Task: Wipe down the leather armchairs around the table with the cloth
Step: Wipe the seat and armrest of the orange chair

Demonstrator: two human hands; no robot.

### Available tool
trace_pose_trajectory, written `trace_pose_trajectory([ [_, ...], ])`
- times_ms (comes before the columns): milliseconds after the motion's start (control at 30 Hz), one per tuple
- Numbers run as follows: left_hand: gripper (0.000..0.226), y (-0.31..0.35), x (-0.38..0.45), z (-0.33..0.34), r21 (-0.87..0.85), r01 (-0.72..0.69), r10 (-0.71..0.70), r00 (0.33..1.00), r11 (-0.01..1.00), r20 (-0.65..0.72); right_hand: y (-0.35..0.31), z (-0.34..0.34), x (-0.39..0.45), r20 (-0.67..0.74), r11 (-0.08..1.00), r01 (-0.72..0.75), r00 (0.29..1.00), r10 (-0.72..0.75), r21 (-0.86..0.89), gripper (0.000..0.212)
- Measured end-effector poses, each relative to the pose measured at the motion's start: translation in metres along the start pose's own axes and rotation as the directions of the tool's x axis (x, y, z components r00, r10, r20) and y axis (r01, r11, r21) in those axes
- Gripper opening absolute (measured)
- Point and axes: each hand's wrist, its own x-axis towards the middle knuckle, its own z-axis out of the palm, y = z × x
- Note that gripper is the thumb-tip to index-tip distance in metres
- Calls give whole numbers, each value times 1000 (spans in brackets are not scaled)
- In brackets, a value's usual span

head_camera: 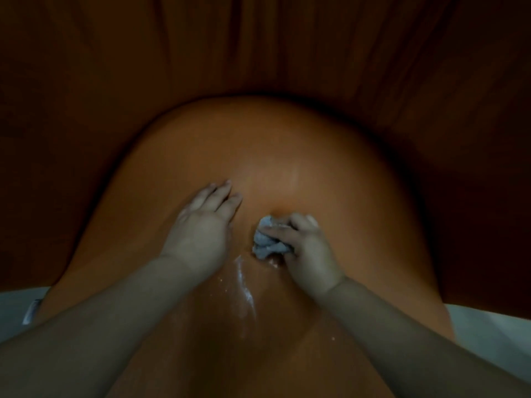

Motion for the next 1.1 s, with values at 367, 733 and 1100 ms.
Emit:
trace_pose_trajectory([
  [367,60,21,11,5,71,-21,15,997,997,78,31,2,-31,-208,993,-95,975,79,-68,49],
  [733,65,13,6,7,140,-80,71,995,987,70,66,-46,9,-387,942,-332,875,292,-39,57],
  [1100,65,15,-1,-1,144,-87,68,989,986,135,56,-44,-34,-284,965,-256,930,233,-48,59],
])
